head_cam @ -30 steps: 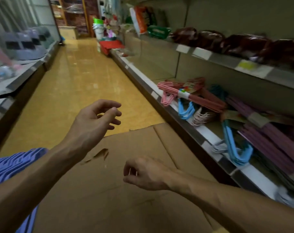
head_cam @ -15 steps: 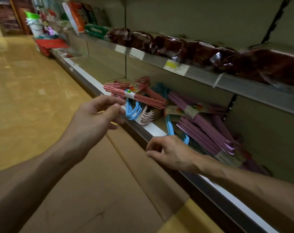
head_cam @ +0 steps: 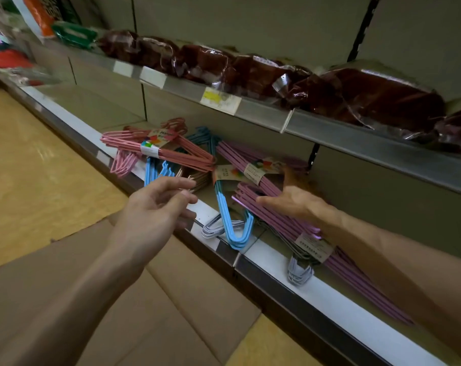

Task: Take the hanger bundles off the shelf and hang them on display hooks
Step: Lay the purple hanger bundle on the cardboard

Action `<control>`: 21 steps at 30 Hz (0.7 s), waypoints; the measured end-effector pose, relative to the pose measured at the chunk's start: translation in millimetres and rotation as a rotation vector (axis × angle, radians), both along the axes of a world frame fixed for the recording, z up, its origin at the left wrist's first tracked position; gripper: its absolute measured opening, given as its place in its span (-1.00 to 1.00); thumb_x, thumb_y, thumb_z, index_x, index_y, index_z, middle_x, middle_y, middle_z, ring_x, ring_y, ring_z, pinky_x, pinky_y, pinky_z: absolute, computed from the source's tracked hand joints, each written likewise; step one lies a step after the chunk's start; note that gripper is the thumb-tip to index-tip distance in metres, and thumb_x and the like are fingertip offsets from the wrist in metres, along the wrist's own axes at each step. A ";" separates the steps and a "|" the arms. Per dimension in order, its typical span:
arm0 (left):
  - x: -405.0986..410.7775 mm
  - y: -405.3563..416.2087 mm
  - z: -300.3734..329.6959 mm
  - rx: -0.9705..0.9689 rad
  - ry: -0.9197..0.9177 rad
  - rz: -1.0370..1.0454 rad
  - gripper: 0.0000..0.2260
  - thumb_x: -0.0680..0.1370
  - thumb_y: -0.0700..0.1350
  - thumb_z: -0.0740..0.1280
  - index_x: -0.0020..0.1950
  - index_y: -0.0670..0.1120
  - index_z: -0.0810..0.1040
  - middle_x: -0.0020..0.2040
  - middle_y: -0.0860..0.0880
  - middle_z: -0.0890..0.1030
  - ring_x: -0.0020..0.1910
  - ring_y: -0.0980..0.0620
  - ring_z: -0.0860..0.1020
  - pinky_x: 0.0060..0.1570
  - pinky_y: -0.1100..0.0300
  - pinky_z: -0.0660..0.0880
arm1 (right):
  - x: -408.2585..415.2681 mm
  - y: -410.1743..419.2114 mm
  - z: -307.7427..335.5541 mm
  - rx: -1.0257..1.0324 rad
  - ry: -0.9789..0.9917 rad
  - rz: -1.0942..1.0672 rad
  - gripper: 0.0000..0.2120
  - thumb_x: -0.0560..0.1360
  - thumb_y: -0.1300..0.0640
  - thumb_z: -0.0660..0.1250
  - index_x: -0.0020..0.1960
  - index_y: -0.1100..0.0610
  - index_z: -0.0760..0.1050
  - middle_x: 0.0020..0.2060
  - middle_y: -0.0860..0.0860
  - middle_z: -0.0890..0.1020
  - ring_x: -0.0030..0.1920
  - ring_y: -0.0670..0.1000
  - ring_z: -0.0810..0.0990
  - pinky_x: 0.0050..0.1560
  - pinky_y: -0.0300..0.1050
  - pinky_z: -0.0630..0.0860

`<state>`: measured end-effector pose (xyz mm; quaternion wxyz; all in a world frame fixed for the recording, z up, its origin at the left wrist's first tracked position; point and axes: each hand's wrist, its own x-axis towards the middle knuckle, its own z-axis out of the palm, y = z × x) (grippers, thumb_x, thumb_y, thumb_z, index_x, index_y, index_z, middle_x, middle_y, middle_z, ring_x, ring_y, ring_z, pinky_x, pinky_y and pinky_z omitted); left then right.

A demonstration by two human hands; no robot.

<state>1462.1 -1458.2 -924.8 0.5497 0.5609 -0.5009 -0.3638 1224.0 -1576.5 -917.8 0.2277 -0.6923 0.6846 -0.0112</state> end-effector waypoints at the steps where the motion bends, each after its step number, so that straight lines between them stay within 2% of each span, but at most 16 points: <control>1: -0.7 -1.9 -2.8 0.007 0.005 0.001 -0.83 0.63 -0.17 0.29 0.06 0.05 0.64 -0.10 0.01 0.69 -0.16 0.03 0.68 -0.16 0.13 0.57 | -2.7 -2.5 -2.3 0.043 -0.022 -0.009 -0.45 0.56 -0.31 0.21 0.11 0.19 0.50 0.03 0.15 0.58 0.04 0.10 0.57 0.04 -0.08 0.45; 3: -2.1 -5.0 -7.1 0.019 0.011 0.003 -0.84 0.63 -0.16 0.30 0.08 0.05 0.64 -0.08 0.01 0.70 -0.15 0.03 0.69 -0.15 0.12 0.57 | -5.3 -6.8 -7.4 0.094 -0.144 -0.079 -0.43 0.59 -0.24 0.23 0.37 0.19 0.48 0.31 0.16 0.54 0.31 0.16 0.51 0.23 -0.06 0.41; 5: -3.7 -6.9 -10.7 0.022 0.025 0.007 -0.85 0.62 -0.16 0.30 0.08 0.04 0.64 -0.08 0.01 0.70 -0.15 0.03 0.69 -0.14 0.11 0.59 | -4.5 -11.1 -11.1 0.129 -0.257 -0.150 -0.47 0.61 -0.14 0.26 0.42 0.21 0.43 0.38 0.16 0.50 0.35 0.16 0.49 0.20 -0.10 0.39; 8: -7.8 -8.3 -14.9 0.027 0.034 0.005 -0.85 0.62 -0.16 0.30 0.08 0.04 0.64 -0.07 -0.01 0.69 -0.15 0.04 0.68 -0.11 0.09 0.61 | -4.4 -19.9 -13.1 0.142 -0.273 -0.198 -0.44 0.62 -0.01 0.29 0.50 0.26 0.27 0.41 0.16 0.44 0.40 0.17 0.42 0.14 -0.14 0.32; 9: -9.4 -8.9 -16.1 0.030 0.037 0.002 -0.85 0.62 -0.16 0.30 0.07 0.04 0.64 -0.07 -0.01 0.69 -0.15 0.03 0.68 -0.11 0.09 0.61 | -5.2 -23.8 -13.7 0.120 -0.285 -0.214 -0.36 0.59 0.02 0.34 0.53 0.27 0.19 0.44 0.15 0.40 0.43 0.18 0.39 0.18 -0.13 0.34; 12: -12.0 -9.6 -18.8 0.042 0.032 -0.007 -0.84 0.62 -0.16 0.29 0.07 0.04 0.63 -0.07 -0.01 0.69 -0.14 0.03 0.68 -0.11 0.10 0.63 | -13.0 -35.7 -20.2 -0.040 -0.277 -0.257 0.10 0.39 -0.04 0.57 0.62 0.19 -0.11 0.54 0.14 0.25 0.47 0.19 0.33 0.35 -0.04 0.38; 14: -11.8 -8.8 -20.1 0.046 0.013 -0.014 -0.83 0.63 -0.16 0.29 0.09 0.05 0.63 -0.06 0.00 0.69 -0.13 0.03 0.68 -0.10 0.09 0.63 | -16.5 -38.1 -22.8 -0.101 -0.278 -0.270 0.15 0.31 -0.04 0.62 0.62 0.14 -0.06 0.53 0.13 0.29 0.44 0.19 0.37 0.31 -0.03 0.44; 18: -11.5 -6.9 -20.3 0.062 0.010 -0.019 -0.83 0.63 -0.17 0.29 0.09 0.05 0.63 -0.05 0.00 0.69 -0.12 0.02 0.68 -0.09 0.06 0.64 | -19.7 -35.6 -26.9 -0.208 -0.383 -0.288 0.01 0.33 0.07 0.62 0.58 0.13 0.09 0.45 0.11 0.38 0.38 0.17 0.43 0.21 -0.05 0.47; 21: -10.6 -7.0 -20.8 0.076 0.025 -0.021 -0.83 0.63 -0.17 0.29 0.08 0.05 0.63 -0.05 0.00 0.69 -0.11 0.00 0.68 -0.10 0.06 0.63 | -16.4 -30.1 -28.0 -0.257 -0.471 -0.303 -0.09 0.38 0.08 0.58 0.56 0.11 0.14 0.39 0.10 0.45 0.31 0.15 0.49 0.08 -0.13 0.42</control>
